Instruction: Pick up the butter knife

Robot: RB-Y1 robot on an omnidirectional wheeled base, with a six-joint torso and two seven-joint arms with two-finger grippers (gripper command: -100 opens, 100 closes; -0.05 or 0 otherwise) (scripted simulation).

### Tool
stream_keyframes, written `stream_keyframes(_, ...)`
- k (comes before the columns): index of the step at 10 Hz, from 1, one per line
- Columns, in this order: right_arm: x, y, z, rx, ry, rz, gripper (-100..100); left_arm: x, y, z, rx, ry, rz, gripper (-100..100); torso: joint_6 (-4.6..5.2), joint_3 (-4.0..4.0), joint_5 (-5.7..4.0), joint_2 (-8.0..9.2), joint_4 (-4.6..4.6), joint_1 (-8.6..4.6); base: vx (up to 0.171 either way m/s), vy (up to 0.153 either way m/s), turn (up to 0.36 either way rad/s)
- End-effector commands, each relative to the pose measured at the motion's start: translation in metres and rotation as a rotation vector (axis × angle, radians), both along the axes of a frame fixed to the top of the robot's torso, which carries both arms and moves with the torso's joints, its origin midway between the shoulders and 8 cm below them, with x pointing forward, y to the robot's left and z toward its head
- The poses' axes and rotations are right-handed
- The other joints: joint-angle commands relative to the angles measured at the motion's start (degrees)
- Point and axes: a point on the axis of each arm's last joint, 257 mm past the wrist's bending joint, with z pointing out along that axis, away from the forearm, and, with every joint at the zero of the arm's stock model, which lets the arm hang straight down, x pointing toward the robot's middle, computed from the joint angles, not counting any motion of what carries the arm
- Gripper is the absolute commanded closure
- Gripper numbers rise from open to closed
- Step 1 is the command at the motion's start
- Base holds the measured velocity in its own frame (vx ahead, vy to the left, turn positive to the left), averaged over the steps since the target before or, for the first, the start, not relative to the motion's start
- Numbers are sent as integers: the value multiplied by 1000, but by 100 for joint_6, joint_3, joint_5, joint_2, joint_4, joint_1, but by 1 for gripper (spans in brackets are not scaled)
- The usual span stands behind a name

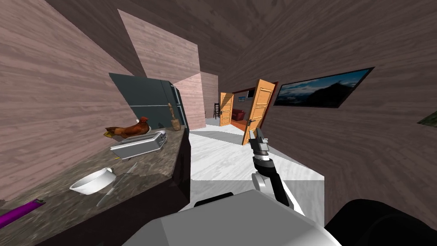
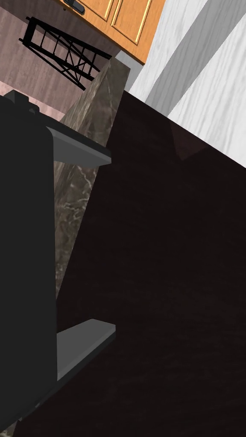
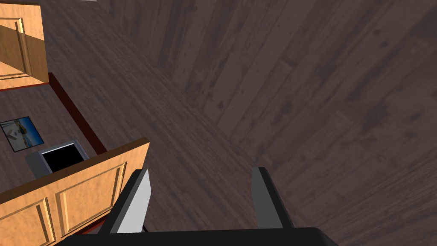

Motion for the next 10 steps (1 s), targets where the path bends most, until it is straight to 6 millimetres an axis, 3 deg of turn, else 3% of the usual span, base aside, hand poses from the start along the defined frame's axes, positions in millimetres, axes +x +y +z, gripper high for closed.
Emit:
stream_keyframes(1,0,0,0,0,0,0,0,-6,21,3,40,39,3,-100,0,0,0,0,0,0,39,45,-141)
stream_keyframes(4,0,0,0,0,0,0,0,-15,65,11,126,106,16,-100,4,-6,3,-11,-2,18,75,88,-224)
stream_keyframes(5,0,0,0,0,0,0,0,-15,65,11,126,106,16,-100,4,-10,4,-18,-4,20,69,73,-82)
stream_keyframes(10,0,0,0,0,0,0,0,-11,111,27,217,149,32,-100,2,-9,7,-15,-3,24,71,103,-162)
